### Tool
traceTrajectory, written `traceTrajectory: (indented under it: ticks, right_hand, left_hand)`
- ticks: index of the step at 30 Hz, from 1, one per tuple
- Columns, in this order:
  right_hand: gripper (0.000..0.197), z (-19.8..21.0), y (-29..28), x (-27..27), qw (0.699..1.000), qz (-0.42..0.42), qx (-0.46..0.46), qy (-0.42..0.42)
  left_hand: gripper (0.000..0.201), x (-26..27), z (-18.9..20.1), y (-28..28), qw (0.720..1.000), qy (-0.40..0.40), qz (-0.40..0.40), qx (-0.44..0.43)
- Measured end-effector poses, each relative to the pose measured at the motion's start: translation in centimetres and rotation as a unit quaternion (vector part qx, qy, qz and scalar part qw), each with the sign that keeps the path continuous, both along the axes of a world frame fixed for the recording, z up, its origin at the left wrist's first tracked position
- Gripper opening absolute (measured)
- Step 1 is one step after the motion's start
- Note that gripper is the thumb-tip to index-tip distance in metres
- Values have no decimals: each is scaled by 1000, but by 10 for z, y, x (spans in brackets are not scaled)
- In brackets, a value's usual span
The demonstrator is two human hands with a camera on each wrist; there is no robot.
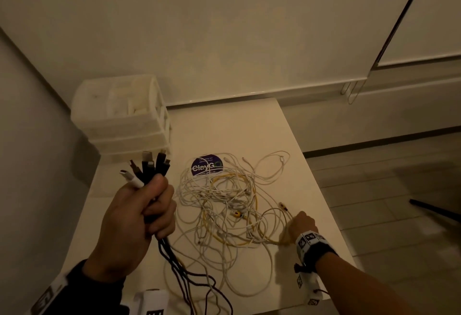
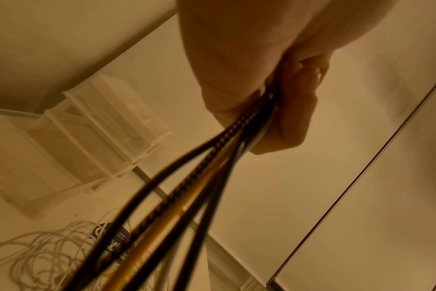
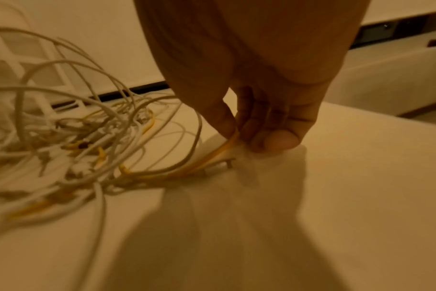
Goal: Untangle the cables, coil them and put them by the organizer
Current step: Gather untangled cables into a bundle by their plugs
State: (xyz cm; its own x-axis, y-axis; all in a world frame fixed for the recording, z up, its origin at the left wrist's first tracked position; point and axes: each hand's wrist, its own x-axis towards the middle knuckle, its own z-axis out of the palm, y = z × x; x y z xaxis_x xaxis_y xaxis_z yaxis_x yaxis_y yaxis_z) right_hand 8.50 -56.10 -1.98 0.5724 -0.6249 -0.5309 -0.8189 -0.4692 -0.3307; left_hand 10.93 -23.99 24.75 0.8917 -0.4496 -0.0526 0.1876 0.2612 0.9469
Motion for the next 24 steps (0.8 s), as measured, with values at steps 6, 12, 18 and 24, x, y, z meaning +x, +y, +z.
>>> traceTrajectory:
  ticks: [6, 12, 18, 24]
  right_hand:
    - [2, 85, -4, 6, 834, -263, 318, -366]
    - [14, 234, 44, 6, 730, -30, 491, -474]
    - [26, 268, 143, 0, 779, 247, 310, -486]
    - [34, 249, 184, -2, 795, 286, 63, -531]
  left_hand:
    - [54, 12, 4, 0, 999, -18, 43, 22]
    - [41, 29, 1, -13, 999, -24, 24, 21]
    - [33, 37, 0, -29, 994, -77, 52, 51]
    - [27, 33, -9, -21, 976, -130, 128, 115]
